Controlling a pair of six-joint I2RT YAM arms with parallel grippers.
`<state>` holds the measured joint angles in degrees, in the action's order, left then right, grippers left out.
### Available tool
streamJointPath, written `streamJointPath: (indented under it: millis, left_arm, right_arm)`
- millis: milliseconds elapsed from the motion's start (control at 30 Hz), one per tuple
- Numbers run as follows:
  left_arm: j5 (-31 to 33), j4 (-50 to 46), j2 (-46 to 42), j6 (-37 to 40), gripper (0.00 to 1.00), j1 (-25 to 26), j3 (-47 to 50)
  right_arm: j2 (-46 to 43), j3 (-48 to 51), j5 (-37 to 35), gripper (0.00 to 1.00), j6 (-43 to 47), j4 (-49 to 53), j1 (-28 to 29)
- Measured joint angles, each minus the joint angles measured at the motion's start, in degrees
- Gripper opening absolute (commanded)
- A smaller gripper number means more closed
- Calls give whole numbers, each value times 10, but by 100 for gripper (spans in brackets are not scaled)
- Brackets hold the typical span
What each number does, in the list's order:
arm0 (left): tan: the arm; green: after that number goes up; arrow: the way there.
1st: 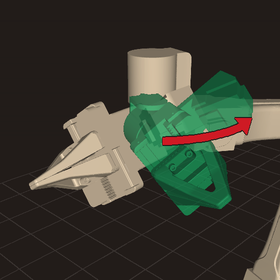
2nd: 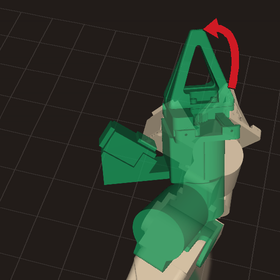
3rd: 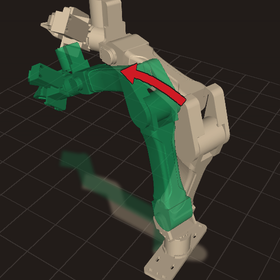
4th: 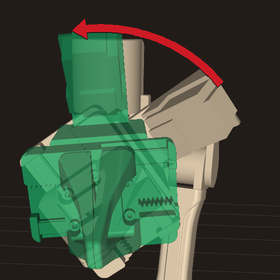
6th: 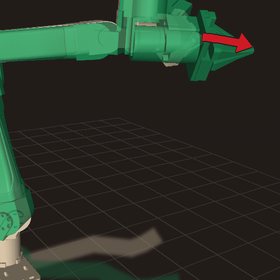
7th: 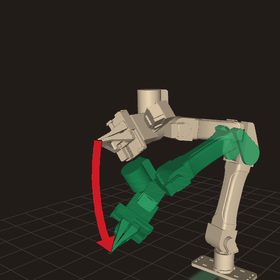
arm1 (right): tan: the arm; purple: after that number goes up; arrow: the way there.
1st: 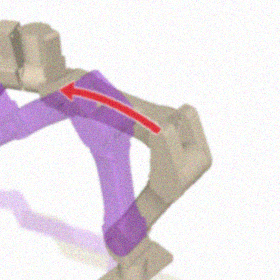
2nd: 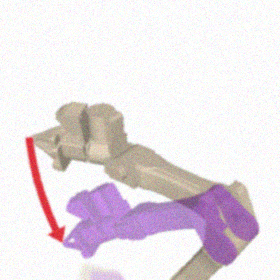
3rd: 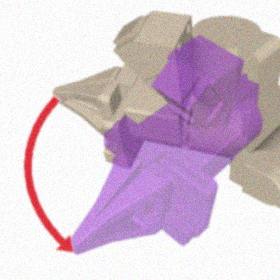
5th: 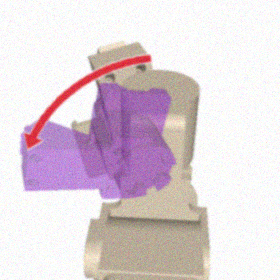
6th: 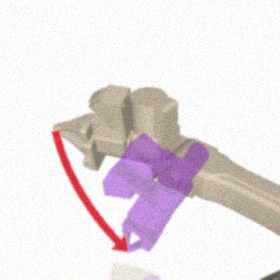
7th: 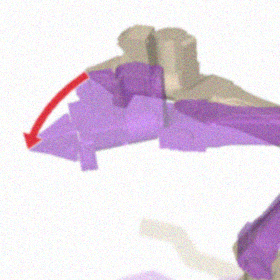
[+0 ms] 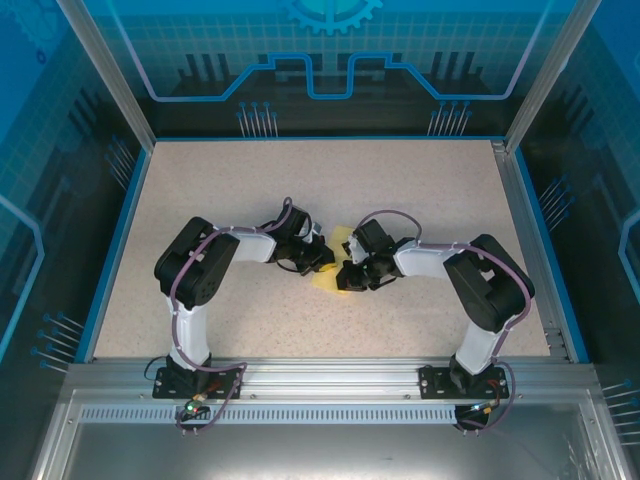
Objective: Fold a paper plane with a square sheet of paper (pick it up from the middle)
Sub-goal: Third fold the triangle at the center of the table.
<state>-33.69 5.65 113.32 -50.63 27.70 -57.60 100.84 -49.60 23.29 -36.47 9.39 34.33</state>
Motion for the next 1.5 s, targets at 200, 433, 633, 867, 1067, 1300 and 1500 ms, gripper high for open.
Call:
streamJointPath:
  millis: [200,433,633,867,1067,1300,1500]
  left_arm:
    - [0,0,0,0,0,0,0]
    - [0,0,0,0,0,0,0]
    - [0,0,0,0,0,0,0]
    - [0,-1,0,0,0,0,0]
    - [0,-2,0,0,0,0,0]
    - [0,-2,0,1,0,0,0]
    - [0,-2,0,2,0,0,0]
  right_arm:
    - [-19,0,15,9,-24,-14,-8]
    - [-10,0,24,9,-46,-29,-19]
    - [9,2,27,9,-47,-28,-19]
    - [9,13,28,10,-46,-28,-23]
    - [4,13,30,11,-39,-13,-28]
    - [-8,18,47,12,-44,-13,-29]
    - [-21,9,43,10,-72,-18,-29]
